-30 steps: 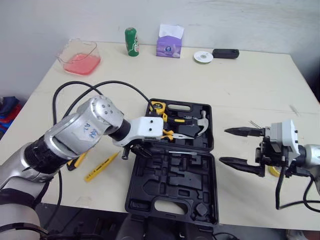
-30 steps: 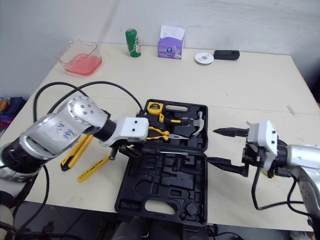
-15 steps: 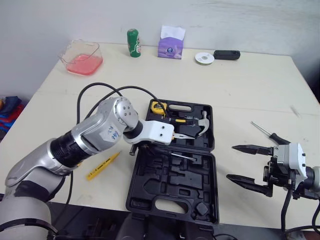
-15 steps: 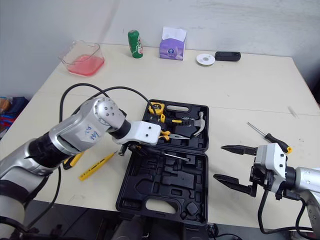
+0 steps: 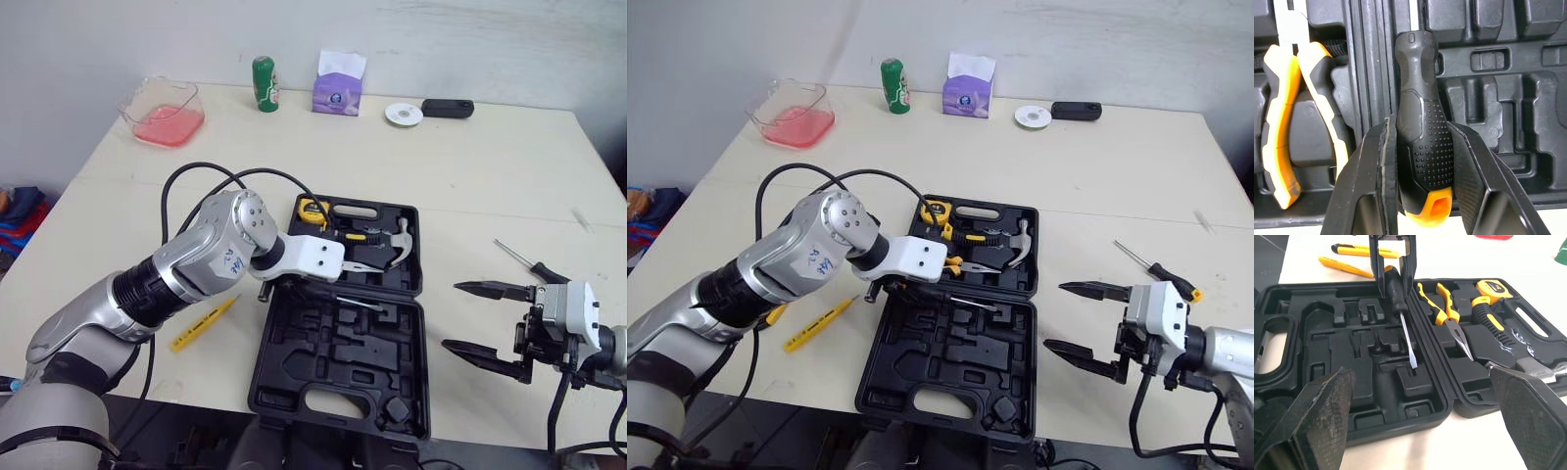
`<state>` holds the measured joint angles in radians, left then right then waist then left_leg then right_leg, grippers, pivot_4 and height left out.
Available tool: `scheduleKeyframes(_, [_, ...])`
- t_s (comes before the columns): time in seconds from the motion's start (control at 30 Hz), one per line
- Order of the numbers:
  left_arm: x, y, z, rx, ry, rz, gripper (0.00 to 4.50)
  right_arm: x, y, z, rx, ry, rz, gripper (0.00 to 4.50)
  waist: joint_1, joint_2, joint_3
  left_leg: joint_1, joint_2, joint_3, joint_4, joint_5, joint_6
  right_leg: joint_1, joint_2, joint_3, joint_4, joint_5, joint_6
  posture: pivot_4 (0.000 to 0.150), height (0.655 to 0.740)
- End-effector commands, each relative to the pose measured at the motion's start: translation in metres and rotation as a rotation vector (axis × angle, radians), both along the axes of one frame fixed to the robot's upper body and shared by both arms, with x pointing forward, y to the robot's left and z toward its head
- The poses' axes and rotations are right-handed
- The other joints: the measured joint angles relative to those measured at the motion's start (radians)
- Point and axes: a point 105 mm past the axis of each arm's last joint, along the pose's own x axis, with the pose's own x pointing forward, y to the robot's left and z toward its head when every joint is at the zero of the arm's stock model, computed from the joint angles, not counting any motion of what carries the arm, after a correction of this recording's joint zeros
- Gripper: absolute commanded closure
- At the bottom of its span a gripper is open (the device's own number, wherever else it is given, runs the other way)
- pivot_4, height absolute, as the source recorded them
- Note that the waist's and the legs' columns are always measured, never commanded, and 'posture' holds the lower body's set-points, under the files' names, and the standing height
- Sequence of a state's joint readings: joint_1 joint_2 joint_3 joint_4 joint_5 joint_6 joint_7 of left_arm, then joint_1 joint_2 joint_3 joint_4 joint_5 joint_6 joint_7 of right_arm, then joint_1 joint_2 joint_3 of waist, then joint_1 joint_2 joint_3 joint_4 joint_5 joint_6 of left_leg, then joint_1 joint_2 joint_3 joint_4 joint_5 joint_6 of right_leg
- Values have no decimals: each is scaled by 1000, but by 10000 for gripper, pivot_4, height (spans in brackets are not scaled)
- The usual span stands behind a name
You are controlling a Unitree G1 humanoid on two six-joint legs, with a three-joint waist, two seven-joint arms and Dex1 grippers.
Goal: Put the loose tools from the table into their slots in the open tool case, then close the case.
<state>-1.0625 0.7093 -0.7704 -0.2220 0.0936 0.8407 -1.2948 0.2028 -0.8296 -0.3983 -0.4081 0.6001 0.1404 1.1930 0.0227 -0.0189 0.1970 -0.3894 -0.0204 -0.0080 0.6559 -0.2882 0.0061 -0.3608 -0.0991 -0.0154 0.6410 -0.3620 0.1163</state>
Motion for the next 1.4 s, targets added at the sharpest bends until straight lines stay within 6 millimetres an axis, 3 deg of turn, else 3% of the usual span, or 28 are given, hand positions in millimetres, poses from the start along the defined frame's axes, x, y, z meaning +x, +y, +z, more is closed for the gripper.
scheduleKeyframes(0.03, [-4, -5, 3, -1, -16, -28, 34315, 0, 2, 6, -1, -39, 12, 0, 0, 0, 0, 0, 0, 0, 0, 0, 0, 0, 0, 0, 0, 0, 0, 1500, 7400])
scheduleKeyframes(0.8, [0, -12, -2, -9, -14, -34, 34315, -3, 5, 6, 8, -49, 21, 0, 1, 0, 0, 0, 0, -1, 5, 0, 1, 2, 0, -1, 2, 0, 0, 1500, 7400])
scheduleKeyframes(0.97, [-1, -19, 7, -67, -26, -52, 11228, -2, 8, 7, 13, -49, 27, 0, 1, 0, 0, 0, 0, -2, 5, 0, 1, 2, -1, -1, 2, 0, 0, 1500, 7400])
scheduleKeyframes(1.13, [-8, -25, 22, -133, -18, -92, 11228, 0, 11, 7, 16, -49, 34, 0, -2, 0, 0, 0, 0, -2, 5, 0, 0, 2, -1, -1, 2, 0, 0, 1500, 7400])
scheduleKeyframes(1.3, [-17, -36, 43, -381, 20, -188, 11228, 2, 14, 8, 19, -48, 36, 0, 0, 1, 0, -1, 0, -3, 6, 0, 0, 2, -2, -2, 2, 0, 0, 1500, 7400])
scheduleKeyframes(1.4, [-12, -25, 49, -563, 32, -186, 11228, 2, 12, 8, 17, -47, 25, 0, -3, 1, 0, 0, 0, -3, 6, 0, 0, 2, -5, -3, 2, 0, 0, 1500, 7400])
